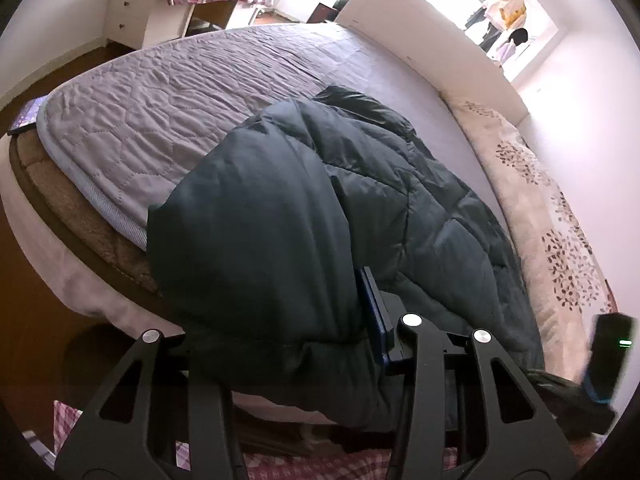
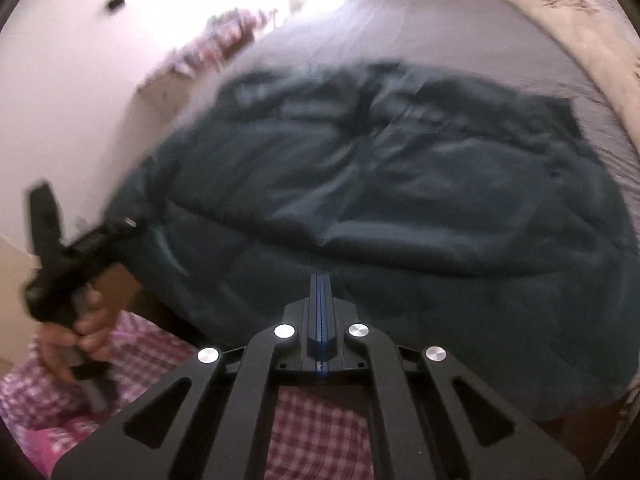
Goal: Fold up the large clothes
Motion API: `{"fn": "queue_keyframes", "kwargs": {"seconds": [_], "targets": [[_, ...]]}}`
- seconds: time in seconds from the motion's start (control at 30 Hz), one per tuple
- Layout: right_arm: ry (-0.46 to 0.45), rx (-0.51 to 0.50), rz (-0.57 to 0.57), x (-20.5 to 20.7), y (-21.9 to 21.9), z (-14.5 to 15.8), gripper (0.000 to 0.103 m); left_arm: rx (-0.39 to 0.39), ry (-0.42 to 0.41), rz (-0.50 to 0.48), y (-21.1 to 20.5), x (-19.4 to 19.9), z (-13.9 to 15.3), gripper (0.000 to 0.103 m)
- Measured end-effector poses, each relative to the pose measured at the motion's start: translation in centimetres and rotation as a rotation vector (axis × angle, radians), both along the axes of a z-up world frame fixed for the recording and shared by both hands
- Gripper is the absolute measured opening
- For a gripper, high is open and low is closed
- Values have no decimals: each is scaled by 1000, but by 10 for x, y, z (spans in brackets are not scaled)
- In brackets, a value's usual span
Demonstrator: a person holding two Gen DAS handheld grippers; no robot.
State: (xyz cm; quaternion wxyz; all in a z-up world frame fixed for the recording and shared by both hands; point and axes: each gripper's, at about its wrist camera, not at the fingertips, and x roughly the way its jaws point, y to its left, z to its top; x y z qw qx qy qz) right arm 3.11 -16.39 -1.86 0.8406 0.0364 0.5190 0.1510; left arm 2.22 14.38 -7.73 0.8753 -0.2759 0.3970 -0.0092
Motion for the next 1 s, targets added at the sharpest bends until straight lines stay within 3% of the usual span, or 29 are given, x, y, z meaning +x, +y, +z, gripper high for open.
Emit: {"fn": "queue_keyframes", "kwargs": {"seconds": [0.1,0.23,0.3,0.37,0.43,0.47,0.5,0.6,0.77,1.0], "targets": [[97,-53,-19,18,4,-29,1,-3,-5,-15,-3,-1,1,42],[135,-54,-29,32,2,-48,0,4,-23,-30,-8,0,4,46],[155,-40,-34,36,-1,-52,0,-26,-20,-30,-7,1,2,64],[171,-28,-44,38,-3,-53,0,-55,-13,-21,-6,4,0,71],[180,-19,-55,39,-5,-53,0,-73,-6,-6,-6,6,-3,72],[182,-15,-60,40,-5,-53,0,-83,-13,1,-5,6,-3,69],[184,-13,-63,40,-6,-52,0,-73,-21,8,-6,6,-1,50],[184,7,-79,36,-12,-46,0,1,-44,-14,-11,5,3,29],[154,21,-22,26,-22,-23,0,35,-76,-23,-12,3,10,24],[-8,32,-57,55,-44,30,0,38,-88,-32,-13,3,14,24]]}}
